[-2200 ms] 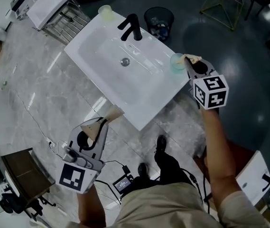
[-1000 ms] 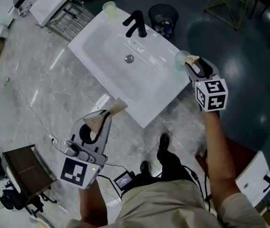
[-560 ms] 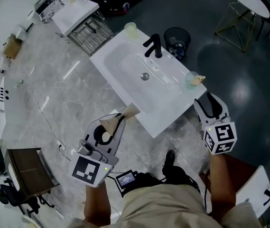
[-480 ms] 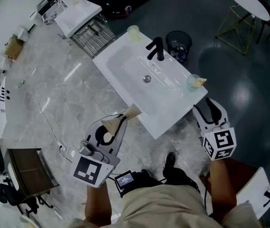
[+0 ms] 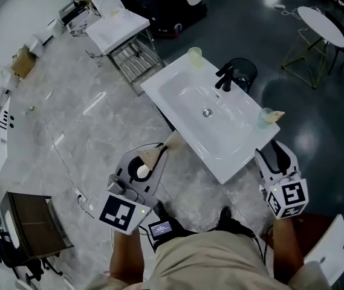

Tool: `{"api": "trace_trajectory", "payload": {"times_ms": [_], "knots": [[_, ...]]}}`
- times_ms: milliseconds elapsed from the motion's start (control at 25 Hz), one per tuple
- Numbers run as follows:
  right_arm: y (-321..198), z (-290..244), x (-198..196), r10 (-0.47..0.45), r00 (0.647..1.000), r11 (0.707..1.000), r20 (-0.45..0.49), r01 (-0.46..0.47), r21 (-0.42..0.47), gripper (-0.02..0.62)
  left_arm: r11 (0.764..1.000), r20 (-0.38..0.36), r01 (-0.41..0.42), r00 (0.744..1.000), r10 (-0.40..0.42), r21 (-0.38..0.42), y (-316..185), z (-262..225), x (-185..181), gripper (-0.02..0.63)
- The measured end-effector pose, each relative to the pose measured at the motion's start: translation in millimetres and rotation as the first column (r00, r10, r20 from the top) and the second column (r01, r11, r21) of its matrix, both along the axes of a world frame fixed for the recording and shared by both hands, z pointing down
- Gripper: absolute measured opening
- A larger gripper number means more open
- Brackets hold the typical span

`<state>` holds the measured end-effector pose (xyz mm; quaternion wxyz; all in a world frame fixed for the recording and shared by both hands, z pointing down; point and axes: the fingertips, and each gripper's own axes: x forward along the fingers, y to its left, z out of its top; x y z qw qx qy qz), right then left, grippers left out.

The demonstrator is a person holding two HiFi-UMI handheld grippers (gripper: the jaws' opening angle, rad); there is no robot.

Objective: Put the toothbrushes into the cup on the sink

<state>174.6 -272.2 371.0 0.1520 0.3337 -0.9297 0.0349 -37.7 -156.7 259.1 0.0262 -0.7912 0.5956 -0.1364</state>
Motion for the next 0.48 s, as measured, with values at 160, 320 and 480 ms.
{"api": "trace_trajectory", "payload": {"times_ms": [160,320,480], "knots": [[30,-22,-45,0.078,0.997,0.997,-0.019,-0.077,0.032,0.215,0.999,-0.013,-0.039,0.999,0.039,0.031,27,-15,-71,0.032],[64,-44,-110,0.133,0.991,0.989,-0.029,-0.131,0.074,0.213,0.996,-0.006,-0.073,0.997,0.073,0.058,55,-28,-155,0.032],[98,-64,-178,0.166,0.986,0.983,-0.034,-0.162,0.092,0.213,0.990,-0.010,-0.120,0.993,0.121,0.079,78,-42,-225,0.032]]}}
